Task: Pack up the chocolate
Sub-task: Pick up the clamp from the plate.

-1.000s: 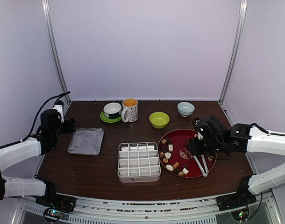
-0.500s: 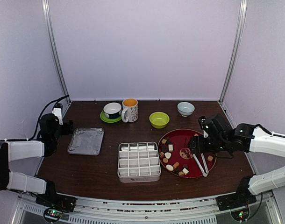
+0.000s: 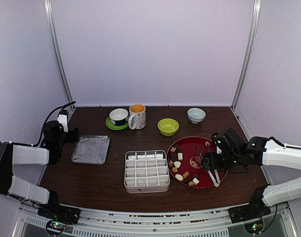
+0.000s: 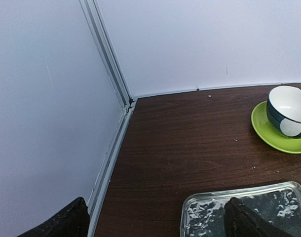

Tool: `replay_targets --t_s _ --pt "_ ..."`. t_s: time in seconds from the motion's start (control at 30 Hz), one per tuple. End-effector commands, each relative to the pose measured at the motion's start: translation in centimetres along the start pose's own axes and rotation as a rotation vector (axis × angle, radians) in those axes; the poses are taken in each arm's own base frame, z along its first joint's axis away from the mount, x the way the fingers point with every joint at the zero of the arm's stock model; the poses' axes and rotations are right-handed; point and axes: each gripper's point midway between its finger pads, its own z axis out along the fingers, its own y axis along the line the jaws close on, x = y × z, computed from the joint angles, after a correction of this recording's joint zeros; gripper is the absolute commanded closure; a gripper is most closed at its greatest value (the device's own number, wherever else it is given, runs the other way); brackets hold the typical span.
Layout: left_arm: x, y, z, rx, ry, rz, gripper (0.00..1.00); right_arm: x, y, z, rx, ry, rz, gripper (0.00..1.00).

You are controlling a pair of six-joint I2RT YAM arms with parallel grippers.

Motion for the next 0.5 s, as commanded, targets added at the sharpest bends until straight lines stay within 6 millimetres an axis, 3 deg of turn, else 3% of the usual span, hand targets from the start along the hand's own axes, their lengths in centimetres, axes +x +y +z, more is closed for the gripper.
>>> replay_targets --t_s 0.0,0.13,0.33,0.47 --pt "-2.1 0.1 0.3 0.011 -0.072 0.011 0.02 -1.6 0.3 -0.2 -0.016 -0.078 0.029 0.07" --pt "-2.4 0.6 -0.1 -0.013 -0.106 0.021 0.02 -0.5 0.9 0.7 -0.035 -0.014 -0.003 0.07" --pt "-2.4 -0.2 -0.7 0.029 -0.201 0.069 0.02 0.8 -0.1 2.4 0.038 0.075 -0.023 0.09" --pt "-0.8 0.4 -1.2 0.014 -0.227 0.033 0.02 1.5 -1.7 2.8 0.128 0.107 -0.02 0.12"
